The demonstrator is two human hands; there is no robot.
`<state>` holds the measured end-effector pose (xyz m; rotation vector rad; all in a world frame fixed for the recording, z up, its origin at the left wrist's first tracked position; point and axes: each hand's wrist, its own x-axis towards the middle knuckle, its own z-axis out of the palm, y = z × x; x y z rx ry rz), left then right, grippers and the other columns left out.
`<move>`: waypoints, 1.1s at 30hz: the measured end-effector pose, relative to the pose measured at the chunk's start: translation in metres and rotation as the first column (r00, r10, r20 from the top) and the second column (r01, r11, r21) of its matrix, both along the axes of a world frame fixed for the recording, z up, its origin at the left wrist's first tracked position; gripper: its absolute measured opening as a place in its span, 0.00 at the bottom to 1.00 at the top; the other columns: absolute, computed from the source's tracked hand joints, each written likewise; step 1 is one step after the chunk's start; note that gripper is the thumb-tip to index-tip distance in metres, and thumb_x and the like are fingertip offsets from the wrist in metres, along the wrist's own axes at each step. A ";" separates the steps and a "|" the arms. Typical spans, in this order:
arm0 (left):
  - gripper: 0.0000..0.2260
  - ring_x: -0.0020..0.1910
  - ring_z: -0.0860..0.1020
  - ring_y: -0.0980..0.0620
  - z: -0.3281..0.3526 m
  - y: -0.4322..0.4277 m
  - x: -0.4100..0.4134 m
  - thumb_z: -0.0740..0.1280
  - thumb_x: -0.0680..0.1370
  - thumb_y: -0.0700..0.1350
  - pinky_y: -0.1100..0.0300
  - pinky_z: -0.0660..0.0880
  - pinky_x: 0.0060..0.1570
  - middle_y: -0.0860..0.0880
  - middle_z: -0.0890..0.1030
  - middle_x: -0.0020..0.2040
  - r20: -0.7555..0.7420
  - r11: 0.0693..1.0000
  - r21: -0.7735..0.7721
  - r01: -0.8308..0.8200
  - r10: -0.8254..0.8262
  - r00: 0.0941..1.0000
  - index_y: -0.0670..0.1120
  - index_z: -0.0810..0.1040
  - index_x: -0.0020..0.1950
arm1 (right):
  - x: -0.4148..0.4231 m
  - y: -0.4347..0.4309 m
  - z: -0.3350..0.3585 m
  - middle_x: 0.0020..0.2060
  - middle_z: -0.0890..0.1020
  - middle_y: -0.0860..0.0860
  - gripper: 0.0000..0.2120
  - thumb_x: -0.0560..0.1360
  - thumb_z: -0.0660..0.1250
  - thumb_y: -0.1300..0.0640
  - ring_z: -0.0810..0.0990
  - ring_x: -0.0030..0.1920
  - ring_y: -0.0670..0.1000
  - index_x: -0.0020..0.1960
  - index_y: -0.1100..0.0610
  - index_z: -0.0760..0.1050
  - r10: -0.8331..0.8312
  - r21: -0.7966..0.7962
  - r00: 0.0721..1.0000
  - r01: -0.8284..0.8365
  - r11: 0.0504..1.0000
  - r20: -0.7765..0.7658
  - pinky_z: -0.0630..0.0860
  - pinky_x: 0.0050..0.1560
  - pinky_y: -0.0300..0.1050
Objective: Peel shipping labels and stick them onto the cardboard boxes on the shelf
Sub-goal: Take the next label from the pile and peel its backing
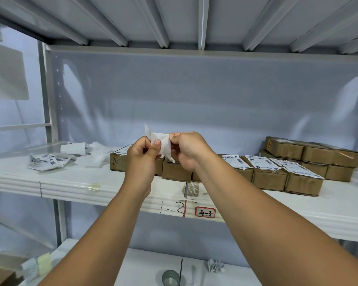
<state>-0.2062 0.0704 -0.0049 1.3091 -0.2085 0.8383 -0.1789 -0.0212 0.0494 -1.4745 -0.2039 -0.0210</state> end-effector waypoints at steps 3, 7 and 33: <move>0.18 0.30 0.68 0.55 0.000 0.001 0.000 0.63 0.79 0.37 0.65 0.66 0.34 0.48 0.65 0.31 0.007 1.000 0.015 0.003 -0.003 1.000 0.45 0.60 0.32 | -0.001 -0.003 0.002 0.35 0.75 0.54 0.12 0.78 0.59 0.68 0.72 0.33 0.50 0.38 0.61 0.72 0.035 0.050 0.999 -0.035 0.998 -0.005 0.69 0.33 0.39; 0.17 0.33 0.66 0.51 -0.001 0.000 -0.004 0.63 0.78 0.38 0.64 0.65 0.33 0.47 0.66 0.31 -0.003 0.995 0.086 -0.042 0.043 0.999 0.44 0.61 0.32 | 0.001 -0.007 0.002 0.35 0.75 0.54 0.12 0.78 0.60 0.68 0.73 0.33 0.49 0.37 0.60 0.71 0.033 0.079 0.999 -0.034 0.996 0.017 0.69 0.32 0.39; 0.11 0.45 0.77 0.47 -0.006 0.009 0.000 0.62 0.78 0.48 0.51 0.73 0.49 0.44 0.79 0.47 -0.076 0.953 0.133 -0.272 0.283 0.956 0.48 0.78 0.39 | -0.024 0.003 -0.010 0.31 0.79 0.48 0.16 0.75 0.67 0.46 0.73 0.31 0.43 0.40 0.58 0.80 0.098 -0.453 0.898 0.120 0.884 0.429 0.68 0.32 0.32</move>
